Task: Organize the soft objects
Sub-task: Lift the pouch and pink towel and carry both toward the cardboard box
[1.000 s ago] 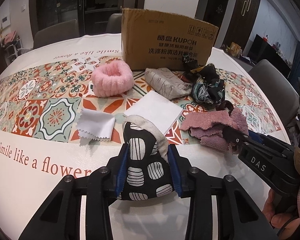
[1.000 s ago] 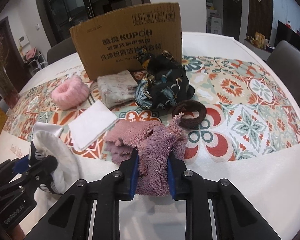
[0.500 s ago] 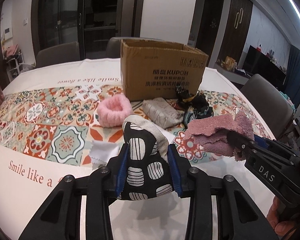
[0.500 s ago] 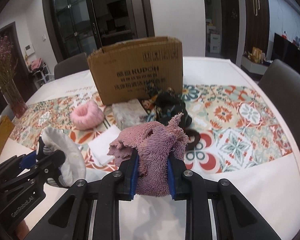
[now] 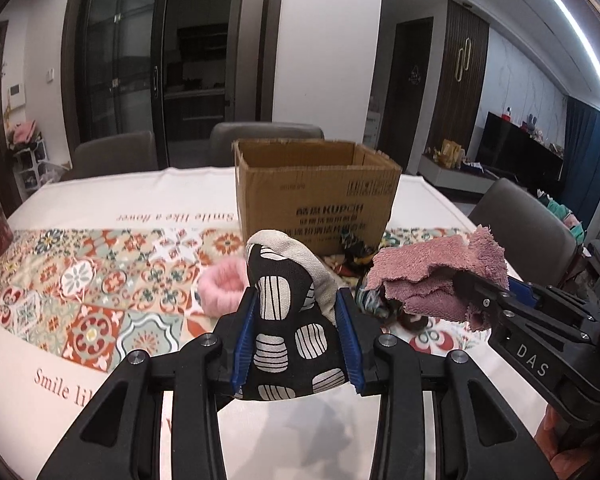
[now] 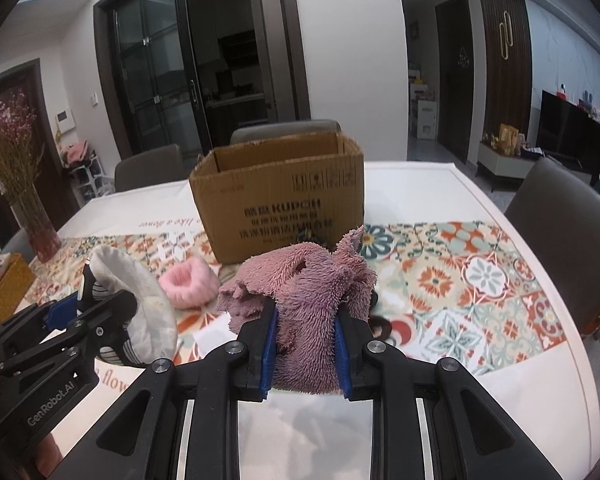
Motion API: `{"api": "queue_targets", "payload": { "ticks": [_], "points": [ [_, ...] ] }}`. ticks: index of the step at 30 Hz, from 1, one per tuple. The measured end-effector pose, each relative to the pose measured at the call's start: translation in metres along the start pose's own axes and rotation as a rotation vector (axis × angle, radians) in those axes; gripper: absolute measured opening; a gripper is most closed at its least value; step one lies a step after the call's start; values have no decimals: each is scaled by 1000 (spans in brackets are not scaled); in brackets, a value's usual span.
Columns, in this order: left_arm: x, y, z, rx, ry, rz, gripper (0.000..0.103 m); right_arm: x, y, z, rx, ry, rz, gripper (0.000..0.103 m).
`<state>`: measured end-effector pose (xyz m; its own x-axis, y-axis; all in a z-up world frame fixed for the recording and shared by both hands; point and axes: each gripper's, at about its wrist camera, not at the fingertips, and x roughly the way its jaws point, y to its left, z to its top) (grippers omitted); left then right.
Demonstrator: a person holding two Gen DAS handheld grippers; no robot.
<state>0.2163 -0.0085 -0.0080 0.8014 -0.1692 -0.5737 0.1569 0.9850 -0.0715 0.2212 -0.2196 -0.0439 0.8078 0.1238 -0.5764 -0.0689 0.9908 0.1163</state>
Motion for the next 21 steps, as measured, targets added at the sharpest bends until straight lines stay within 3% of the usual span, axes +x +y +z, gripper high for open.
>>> {"api": "queue_targets", "payload": {
  "ticks": [21],
  "points": [
    [-1,-8,67,39,-161,-10,38,-12,-5,63,13,-165,-15,26]
  ]
}}
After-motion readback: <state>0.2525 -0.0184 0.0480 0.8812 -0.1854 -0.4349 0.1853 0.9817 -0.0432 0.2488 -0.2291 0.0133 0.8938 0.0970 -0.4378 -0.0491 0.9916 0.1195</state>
